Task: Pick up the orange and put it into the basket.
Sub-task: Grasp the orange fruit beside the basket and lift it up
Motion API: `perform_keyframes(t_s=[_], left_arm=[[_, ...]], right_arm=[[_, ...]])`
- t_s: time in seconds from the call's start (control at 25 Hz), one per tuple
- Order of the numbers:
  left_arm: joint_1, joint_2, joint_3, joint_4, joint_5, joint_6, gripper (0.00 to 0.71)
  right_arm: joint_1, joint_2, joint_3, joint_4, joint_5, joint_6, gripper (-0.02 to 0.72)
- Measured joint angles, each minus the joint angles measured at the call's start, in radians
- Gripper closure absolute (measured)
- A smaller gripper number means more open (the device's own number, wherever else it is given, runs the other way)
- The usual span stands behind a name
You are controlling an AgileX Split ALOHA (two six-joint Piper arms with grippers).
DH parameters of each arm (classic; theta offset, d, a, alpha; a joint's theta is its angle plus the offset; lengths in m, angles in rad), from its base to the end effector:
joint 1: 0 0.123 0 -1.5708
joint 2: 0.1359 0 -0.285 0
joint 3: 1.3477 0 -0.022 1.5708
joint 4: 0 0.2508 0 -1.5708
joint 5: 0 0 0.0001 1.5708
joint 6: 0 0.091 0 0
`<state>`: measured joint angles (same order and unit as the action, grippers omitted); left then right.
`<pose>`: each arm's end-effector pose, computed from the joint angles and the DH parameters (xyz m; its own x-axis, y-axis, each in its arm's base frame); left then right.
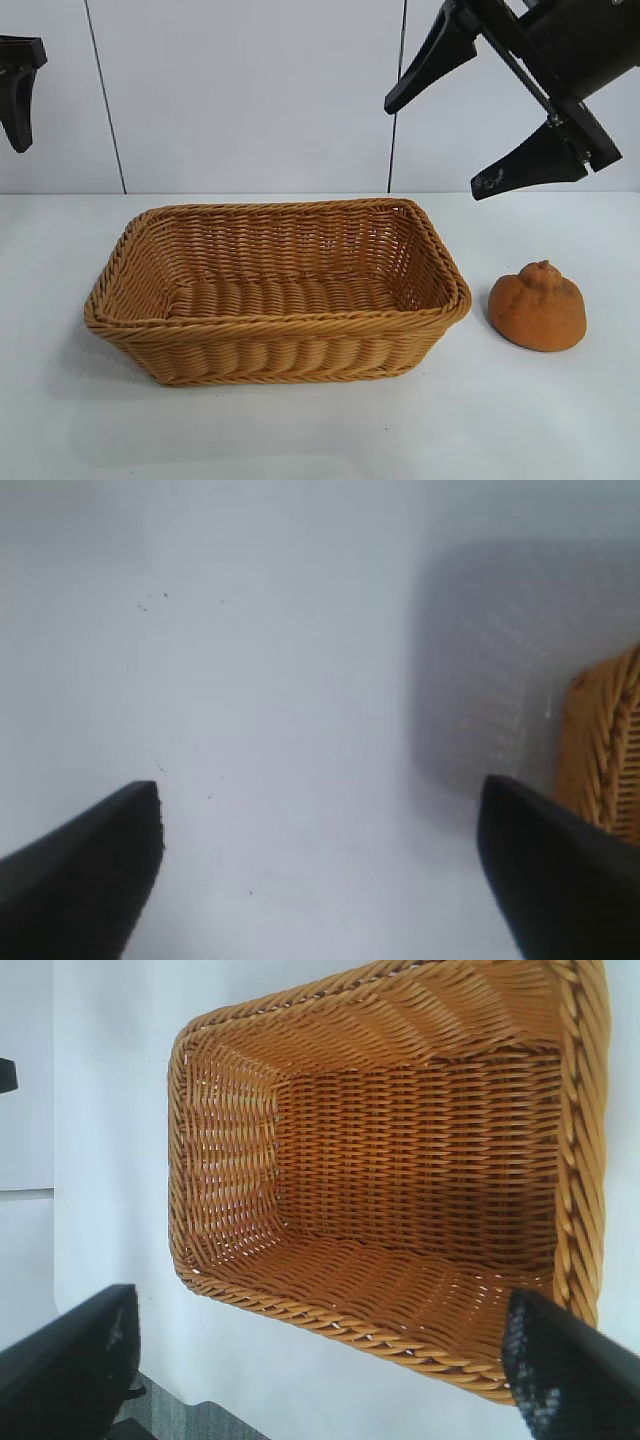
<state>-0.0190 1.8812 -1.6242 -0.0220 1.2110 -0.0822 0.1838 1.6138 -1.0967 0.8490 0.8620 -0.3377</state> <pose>0.3909 -0.0093 0.2700 -0.9799 -0.0712 -0.1863 -0.0654 0.9972 -0.0371 0.3077 0.1100 0.2527 -0.9526 0.0692 -0.2964 -0.1365 0.7734 0.6191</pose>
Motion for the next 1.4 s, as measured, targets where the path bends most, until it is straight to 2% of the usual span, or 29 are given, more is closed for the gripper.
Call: perform_keyframes(t_s=[0.24,0.64,0.92,1.04,1.2,1.4], left_arm=[[0.0,-0.23,0.264,0.022,0.0,0.038,0.098],[0.0,-0.756,0.734,0.022,-0.002,0.076,0.098],[0.0,-1.158,1.024,0.022,-0.152,0.077,0.098],[0.0,-1.313,1.098,0.022,-0.155,0.077,0.098],[0.0,-1.484,1.117,0.022,-0.15,0.077,0.098],[0.0,-1.638,1.119,0.022,-0.15,0.077,0.098]], right_arm=[[0.0,0.0,0.0,-0.007,0.001,0.002,0.029],[0.0,0.0,0.0,-0.007,0.002,0.003,0.029],[0.0,0.0,0.0,-0.007,0.002,0.003,0.029],[0.0,-0.001,-0.014,-0.026,0.009,0.003,0.029],[0.0,-0.001,-0.085,-0.116,0.038,0.041,0.029],[0.0,-0.002,-0.195,-0.39,0.081,0.196,0.029]])
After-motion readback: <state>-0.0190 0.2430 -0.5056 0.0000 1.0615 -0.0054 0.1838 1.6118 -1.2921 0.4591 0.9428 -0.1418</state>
